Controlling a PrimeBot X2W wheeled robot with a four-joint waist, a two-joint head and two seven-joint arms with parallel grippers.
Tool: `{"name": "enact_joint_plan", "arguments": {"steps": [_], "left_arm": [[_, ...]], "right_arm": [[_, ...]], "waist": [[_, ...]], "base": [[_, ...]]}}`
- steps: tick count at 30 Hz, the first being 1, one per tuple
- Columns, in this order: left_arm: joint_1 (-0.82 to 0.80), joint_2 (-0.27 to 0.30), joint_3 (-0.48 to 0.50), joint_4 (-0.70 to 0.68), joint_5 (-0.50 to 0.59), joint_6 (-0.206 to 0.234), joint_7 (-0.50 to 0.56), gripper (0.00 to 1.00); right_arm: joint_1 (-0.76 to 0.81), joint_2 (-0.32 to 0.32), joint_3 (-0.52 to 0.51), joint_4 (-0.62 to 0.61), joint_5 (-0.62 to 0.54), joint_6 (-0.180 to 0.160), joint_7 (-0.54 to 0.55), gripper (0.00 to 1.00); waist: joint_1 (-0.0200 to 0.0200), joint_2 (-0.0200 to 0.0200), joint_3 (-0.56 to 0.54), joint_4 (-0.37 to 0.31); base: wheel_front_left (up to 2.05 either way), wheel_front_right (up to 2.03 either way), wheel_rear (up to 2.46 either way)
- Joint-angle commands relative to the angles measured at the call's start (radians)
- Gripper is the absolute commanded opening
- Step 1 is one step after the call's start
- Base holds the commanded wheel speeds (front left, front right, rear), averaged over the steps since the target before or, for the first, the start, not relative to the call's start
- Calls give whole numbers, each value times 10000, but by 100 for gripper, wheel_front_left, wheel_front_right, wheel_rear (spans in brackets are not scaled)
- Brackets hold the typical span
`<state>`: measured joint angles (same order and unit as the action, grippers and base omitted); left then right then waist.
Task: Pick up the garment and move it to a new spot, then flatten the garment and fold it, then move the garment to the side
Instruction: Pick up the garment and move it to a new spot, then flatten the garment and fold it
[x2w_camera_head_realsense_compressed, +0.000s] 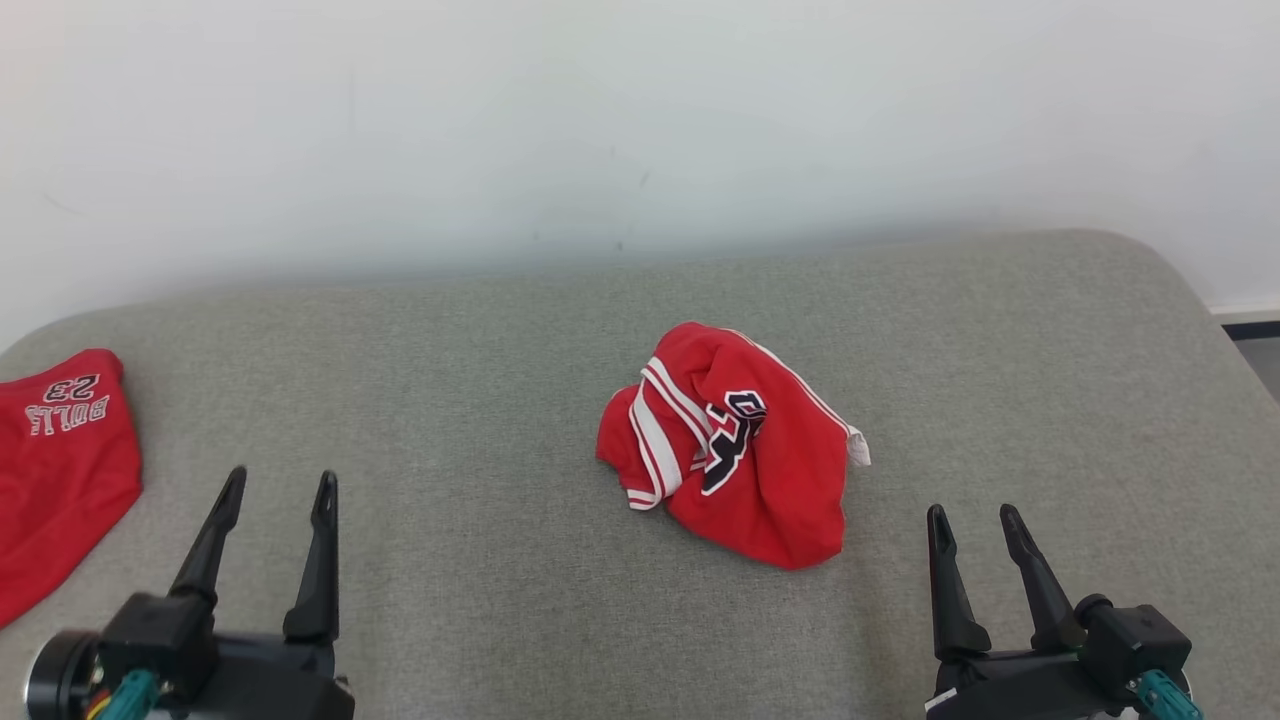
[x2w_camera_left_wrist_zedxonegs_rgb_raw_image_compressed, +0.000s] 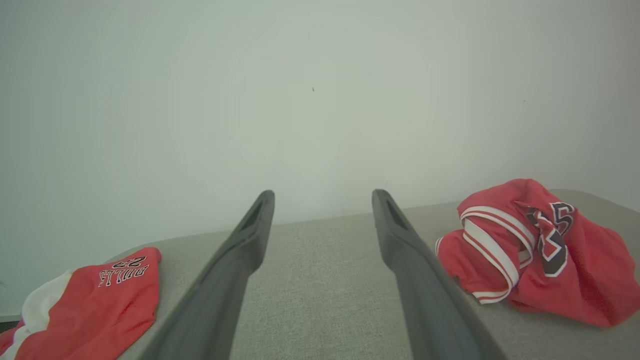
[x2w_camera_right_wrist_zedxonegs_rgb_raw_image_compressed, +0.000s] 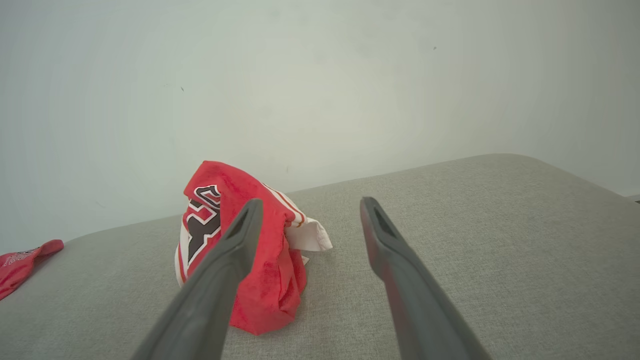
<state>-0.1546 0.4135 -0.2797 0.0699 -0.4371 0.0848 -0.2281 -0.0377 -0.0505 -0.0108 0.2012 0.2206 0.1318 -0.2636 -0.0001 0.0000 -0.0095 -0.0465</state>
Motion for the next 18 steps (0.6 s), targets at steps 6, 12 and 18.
{"name": "enact_joint_plan", "arguments": {"steps": [6, 12, 18], "left_arm": [[1051, -154, 302, -429, 20, 725, -176, 100], [1488, -353, 498, -449, -38, 841, -304, 100], [1926, -418, 830, -544, 12, 430, -385, 100]], "right_arm": [[183, 7, 39, -47, -139, -21, 30, 100], [198, 7, 11, -12, -134, -21, 20, 100], [255, 7, -27, 50, -88, -21, 26, 100]], "waist": [[1, 0, -53, 219], [1, 0, -40, 302], [1, 0, -20, 335]], "base": [[0, 0, 0], [0, 0, 0], [0, 0, 0]]}}
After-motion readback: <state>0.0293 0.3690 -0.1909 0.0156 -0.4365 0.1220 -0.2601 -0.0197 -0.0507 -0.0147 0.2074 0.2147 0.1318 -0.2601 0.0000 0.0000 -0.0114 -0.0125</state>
